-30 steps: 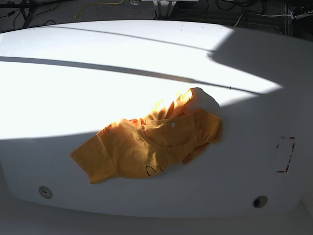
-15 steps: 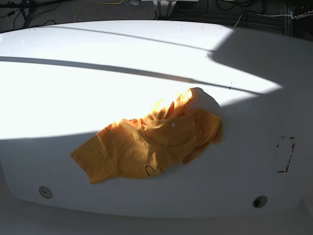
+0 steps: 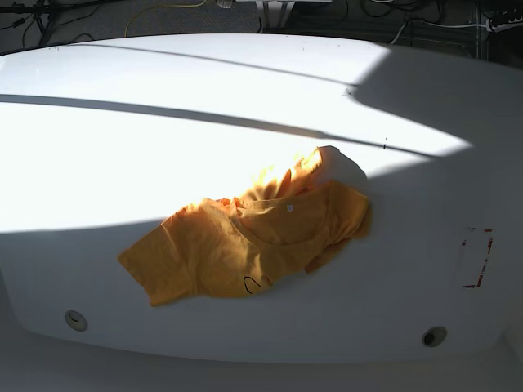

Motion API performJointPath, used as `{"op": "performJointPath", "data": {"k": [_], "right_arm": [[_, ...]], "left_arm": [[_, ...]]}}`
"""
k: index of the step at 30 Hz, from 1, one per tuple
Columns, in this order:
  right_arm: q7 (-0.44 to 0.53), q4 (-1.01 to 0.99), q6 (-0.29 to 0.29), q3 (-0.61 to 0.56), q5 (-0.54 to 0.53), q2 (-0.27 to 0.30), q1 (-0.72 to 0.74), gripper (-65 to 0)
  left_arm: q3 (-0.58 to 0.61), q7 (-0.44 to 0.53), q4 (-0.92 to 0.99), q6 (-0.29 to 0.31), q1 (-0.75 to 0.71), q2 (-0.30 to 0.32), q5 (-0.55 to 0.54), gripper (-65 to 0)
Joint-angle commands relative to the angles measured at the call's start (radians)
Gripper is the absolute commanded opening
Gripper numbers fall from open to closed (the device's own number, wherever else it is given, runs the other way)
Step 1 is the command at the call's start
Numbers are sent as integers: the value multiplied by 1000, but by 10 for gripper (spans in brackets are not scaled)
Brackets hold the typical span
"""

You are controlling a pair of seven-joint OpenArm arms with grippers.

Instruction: Fold the T-shirt properly

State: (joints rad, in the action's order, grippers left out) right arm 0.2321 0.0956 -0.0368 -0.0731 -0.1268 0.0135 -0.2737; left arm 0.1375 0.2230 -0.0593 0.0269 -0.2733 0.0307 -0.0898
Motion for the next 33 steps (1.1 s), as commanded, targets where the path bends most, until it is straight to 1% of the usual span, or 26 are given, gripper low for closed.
{"op": "performJointPath", "data": {"k": [1, 33], "right_arm": [[0, -2, -2, -1, 8, 1, -18, -648], [0, -1, 2, 4, 6, 2, -27, -645]], "left_arm": [[0, -4, 5, 3, -19, 0, 4, -391], [-1, 10, 14, 2, -22, 3, 7, -394]]}}
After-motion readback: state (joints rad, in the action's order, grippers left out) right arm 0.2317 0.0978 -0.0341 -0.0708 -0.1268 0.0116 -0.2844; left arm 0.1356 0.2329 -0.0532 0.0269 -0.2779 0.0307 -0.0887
